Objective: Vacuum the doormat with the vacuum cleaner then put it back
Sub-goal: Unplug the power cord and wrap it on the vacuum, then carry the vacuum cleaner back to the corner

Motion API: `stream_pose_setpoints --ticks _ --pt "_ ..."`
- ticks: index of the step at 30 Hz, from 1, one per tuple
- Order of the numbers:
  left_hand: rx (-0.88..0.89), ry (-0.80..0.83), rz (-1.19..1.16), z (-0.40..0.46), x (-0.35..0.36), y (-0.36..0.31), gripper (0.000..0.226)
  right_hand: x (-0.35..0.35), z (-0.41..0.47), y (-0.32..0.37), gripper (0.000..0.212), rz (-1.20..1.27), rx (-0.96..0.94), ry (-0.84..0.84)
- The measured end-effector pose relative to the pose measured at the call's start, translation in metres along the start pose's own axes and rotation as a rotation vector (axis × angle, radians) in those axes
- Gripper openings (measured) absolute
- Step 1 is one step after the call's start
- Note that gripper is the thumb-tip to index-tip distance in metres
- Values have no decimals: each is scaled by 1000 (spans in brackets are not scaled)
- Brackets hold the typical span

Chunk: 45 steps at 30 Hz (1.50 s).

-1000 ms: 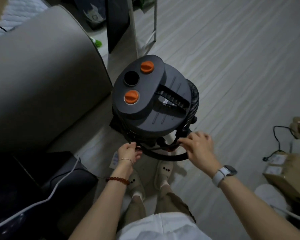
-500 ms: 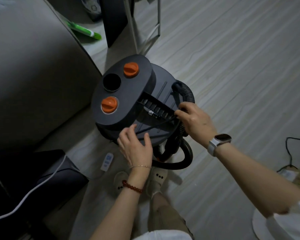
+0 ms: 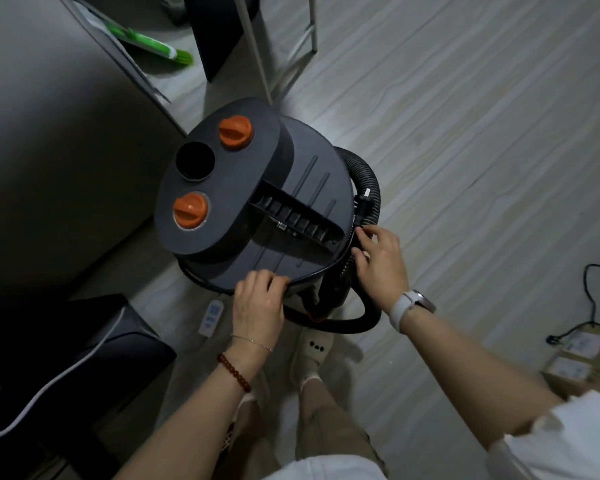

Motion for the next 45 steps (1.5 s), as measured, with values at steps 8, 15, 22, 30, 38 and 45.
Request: stream_pose_setpoints --ticks 8,15,22,30,38,45 --pt "30 41 47 -4 -4 -2 33 17 -12 4 60 -217 -31 78" --pt "25 29 57 -9 -3 -4 19 18 -14 3 64 -426 -42 160" --pt "29 46 167 -37 -1 1 34 19 -10 10 61 -384 -36 141" --pt "57 -109 193 27 -32 -1 47 -1 -9 12 36 -88 28 -136" --pt "-227 76 264 52 -27 54 74 20 10 49 68 55 -214 -28" --pt "-174 25 354 53 -23 57 63 31 23 38 73 2 -306 -80"
Point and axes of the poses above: each hand's wrist, its own z-axis towards the middle knuckle, its own x-axis out of the palm, y = z × x, the point moved 5 cm from there along z, towards the middle knuckle, and after that the axes turned 3 degrees about -y, right-handed, at the moved point
